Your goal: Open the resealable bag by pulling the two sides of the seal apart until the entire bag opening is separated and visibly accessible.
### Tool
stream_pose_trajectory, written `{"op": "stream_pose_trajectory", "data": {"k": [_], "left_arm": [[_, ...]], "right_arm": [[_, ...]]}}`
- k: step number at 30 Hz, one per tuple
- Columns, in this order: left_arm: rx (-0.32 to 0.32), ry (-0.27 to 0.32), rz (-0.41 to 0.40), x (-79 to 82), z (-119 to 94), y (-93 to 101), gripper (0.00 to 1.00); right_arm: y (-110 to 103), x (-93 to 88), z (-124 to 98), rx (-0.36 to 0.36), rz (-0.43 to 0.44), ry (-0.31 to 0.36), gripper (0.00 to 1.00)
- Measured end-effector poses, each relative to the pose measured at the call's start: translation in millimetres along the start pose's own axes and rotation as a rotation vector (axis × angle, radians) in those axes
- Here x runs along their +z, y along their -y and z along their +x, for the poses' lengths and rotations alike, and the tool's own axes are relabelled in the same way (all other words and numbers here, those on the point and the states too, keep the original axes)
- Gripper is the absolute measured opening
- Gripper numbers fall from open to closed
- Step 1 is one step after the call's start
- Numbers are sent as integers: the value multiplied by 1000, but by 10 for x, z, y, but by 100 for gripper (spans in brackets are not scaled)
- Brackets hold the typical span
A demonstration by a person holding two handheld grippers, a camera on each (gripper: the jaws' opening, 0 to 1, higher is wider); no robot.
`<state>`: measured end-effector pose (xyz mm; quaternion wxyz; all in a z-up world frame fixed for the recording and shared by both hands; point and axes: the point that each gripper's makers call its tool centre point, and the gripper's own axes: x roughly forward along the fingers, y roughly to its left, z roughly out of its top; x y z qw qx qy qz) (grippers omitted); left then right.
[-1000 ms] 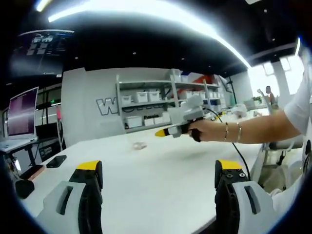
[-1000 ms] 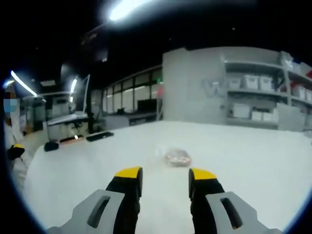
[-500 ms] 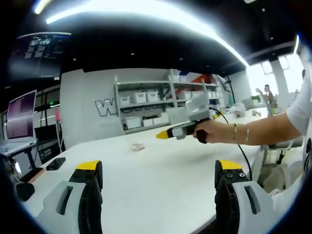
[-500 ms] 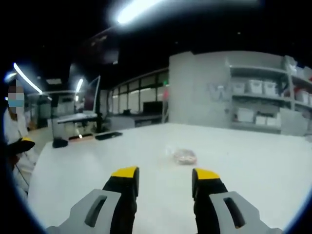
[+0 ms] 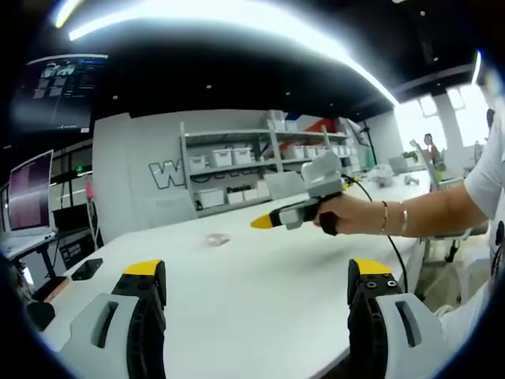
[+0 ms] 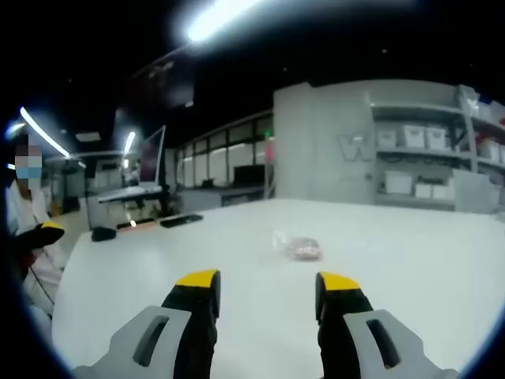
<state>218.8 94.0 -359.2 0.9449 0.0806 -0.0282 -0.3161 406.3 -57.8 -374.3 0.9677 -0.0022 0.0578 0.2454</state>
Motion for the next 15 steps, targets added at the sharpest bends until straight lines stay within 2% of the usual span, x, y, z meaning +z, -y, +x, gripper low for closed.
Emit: {"op": "stream_pose_trajectory", "data": {"k": [7,15], "left_arm": [[-8,-4,-2,-8,10,33,94],[-10,-12,-11,-59,-16,65,94]], "right_arm": [[-50,-36,-98,3,1,0,51],[-200,-128,-268,20,-5,-9,54]]}}
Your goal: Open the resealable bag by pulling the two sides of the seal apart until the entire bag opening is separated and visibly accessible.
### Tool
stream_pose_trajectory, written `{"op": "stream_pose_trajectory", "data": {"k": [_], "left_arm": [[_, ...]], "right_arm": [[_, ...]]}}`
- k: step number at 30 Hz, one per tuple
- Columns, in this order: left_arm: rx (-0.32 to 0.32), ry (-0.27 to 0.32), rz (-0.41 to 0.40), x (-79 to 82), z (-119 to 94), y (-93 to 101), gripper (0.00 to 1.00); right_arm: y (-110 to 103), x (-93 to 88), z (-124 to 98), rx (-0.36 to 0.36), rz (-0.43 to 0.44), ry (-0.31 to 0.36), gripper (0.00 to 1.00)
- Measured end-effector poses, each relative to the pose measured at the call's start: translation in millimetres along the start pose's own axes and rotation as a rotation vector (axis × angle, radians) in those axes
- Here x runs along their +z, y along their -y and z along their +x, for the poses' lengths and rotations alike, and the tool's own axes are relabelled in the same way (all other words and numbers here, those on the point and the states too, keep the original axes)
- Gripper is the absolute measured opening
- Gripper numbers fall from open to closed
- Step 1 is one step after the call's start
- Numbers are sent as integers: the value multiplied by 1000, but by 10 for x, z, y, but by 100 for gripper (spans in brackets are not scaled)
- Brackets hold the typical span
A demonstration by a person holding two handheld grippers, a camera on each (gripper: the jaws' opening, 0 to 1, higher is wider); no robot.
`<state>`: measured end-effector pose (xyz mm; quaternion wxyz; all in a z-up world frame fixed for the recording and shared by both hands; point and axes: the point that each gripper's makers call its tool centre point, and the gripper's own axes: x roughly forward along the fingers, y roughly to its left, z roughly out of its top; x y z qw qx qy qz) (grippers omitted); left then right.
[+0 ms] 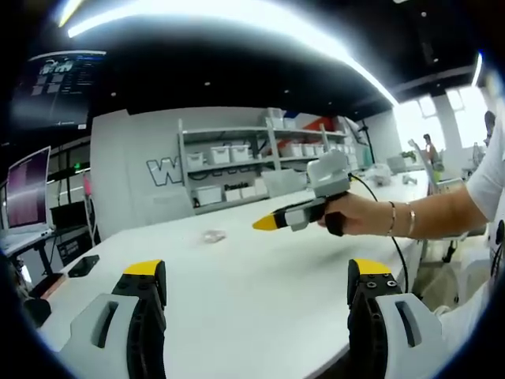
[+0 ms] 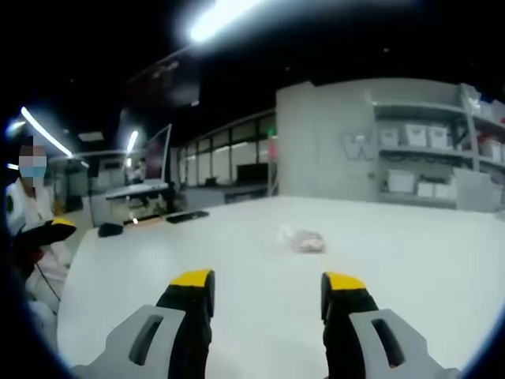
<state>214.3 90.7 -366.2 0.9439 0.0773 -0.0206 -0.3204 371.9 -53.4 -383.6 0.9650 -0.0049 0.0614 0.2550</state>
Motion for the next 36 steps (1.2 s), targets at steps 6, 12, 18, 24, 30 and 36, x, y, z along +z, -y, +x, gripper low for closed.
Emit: {"op": "stream_pose_trajectory", "data": {"k": [6,12,18,24,30,36], "left_arm": [[3,-2,-2,-22,-25,6,94],[2,-7,-5,-51,-28,30,94],[-1,-10,-3,-53,-16,55,94],[-10,-13,0,-46,13,95,94],[-9,-15,-1,-45,23,94,94],[-18,-21,-5,-65,49,121,94]], "right_arm": [[-124,-21,-153,12,-5,14,56],[-215,-102,-288,31,-3,10,57],[-280,-150,-449,29,-1,25,58],[-228,-136,-467,32,26,40,61],[-176,-105,-552,29,26,55,65],[-172,-150,-711,18,20,74,67]]}}
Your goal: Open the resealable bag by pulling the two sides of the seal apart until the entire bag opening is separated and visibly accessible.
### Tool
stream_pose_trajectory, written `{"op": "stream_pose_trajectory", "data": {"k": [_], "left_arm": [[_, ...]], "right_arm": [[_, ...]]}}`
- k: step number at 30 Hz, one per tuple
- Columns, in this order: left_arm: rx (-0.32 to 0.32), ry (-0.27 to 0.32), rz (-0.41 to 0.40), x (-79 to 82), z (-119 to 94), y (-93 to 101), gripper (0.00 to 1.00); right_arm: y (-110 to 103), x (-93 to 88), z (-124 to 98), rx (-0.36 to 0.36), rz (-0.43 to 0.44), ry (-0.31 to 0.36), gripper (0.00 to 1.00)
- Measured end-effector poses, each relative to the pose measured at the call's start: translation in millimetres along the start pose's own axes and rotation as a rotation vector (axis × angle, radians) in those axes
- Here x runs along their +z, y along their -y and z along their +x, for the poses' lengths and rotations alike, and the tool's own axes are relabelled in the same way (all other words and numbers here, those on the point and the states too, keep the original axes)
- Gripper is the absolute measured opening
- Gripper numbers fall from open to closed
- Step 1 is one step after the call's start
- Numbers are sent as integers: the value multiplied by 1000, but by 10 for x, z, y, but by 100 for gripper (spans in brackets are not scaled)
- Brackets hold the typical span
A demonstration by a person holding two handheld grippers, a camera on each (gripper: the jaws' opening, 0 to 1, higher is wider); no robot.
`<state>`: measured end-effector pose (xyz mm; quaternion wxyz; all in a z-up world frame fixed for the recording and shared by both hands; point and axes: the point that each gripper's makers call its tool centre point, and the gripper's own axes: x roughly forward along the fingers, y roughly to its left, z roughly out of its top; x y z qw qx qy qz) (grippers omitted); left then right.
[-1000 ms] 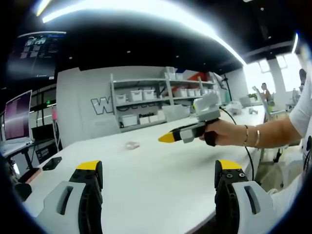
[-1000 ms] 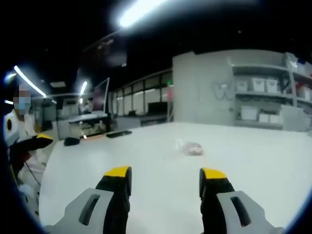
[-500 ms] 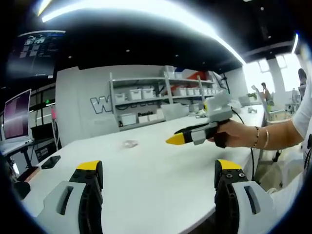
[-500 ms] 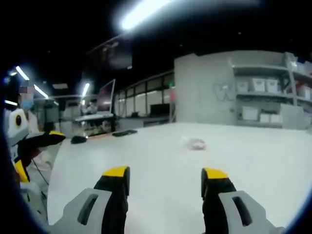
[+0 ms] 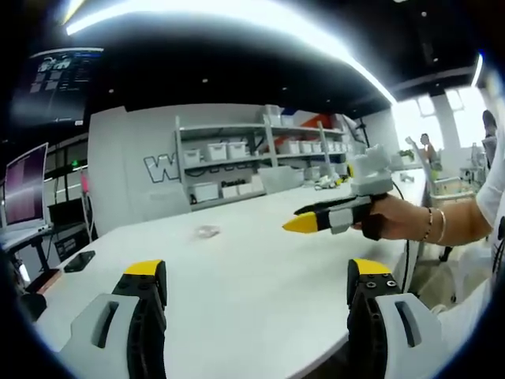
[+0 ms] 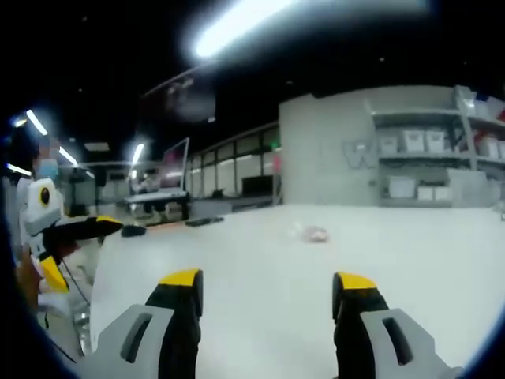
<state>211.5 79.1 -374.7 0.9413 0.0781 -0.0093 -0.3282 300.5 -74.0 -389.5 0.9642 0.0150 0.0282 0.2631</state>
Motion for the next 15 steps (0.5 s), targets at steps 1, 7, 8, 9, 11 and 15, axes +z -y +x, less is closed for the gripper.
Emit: {"op": "stream_pose_trajectory", "data": {"k": [1,7,8,9,11,15], "left_arm": [[-2,0,0,-1,5,9,94],[-13,-3,3,0,34,56,94],[-14,-4,3,-1,37,60,94],[-15,-5,4,0,41,65,94],[-18,-6,5,3,47,76,94],[-21,-8,6,0,53,81,94]], "right_arm": [[-7,-16,-22,1,4,-1,67],[-10,-71,-139,-13,-11,3,69],[0,-73,-156,-15,-12,4,69],[3,-74,-177,-16,-8,7,69],[5,-87,-216,-17,1,9,70],[44,-135,-317,-34,13,9,70]]}}
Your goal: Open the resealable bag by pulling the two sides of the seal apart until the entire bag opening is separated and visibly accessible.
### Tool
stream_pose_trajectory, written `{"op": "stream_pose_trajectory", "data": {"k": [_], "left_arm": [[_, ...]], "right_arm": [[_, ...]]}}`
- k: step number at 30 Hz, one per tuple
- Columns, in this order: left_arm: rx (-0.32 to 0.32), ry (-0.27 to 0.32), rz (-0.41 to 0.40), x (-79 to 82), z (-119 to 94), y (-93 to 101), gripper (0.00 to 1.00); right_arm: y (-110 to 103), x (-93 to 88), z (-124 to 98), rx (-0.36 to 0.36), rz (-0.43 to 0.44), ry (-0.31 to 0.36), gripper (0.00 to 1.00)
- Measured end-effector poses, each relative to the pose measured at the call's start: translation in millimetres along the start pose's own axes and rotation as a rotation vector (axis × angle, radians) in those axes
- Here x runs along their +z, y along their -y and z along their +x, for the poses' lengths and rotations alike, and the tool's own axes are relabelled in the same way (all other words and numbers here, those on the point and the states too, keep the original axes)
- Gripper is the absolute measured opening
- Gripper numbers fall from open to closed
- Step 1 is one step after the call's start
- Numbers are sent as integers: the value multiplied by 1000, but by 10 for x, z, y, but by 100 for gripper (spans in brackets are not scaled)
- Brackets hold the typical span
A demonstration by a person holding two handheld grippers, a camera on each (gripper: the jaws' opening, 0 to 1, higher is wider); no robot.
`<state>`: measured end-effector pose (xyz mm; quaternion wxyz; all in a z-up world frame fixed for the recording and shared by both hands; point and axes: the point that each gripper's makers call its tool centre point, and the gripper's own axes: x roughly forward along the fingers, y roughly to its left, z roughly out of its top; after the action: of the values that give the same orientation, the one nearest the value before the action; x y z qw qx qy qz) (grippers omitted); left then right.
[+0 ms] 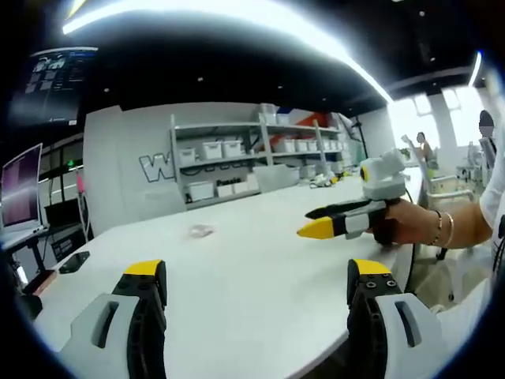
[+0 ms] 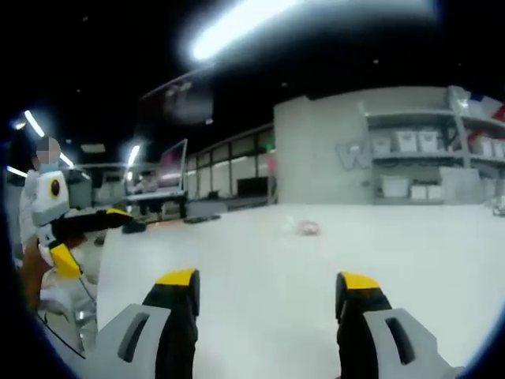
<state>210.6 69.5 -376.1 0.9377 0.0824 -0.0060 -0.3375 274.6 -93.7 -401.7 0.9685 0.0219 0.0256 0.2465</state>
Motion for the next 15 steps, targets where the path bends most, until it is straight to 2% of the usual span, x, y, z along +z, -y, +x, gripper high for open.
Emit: {"op": "stream_pose_trajectory", "data": {"k": [5,15], "left_arm": [[4,-11,-6,-47,13,-28,94],[7,-21,-9,-95,40,-53,94]], "right_arm": [[80,46,-131,-23,29,27,76],[50,77,-255,-14,56,50,93]]}}
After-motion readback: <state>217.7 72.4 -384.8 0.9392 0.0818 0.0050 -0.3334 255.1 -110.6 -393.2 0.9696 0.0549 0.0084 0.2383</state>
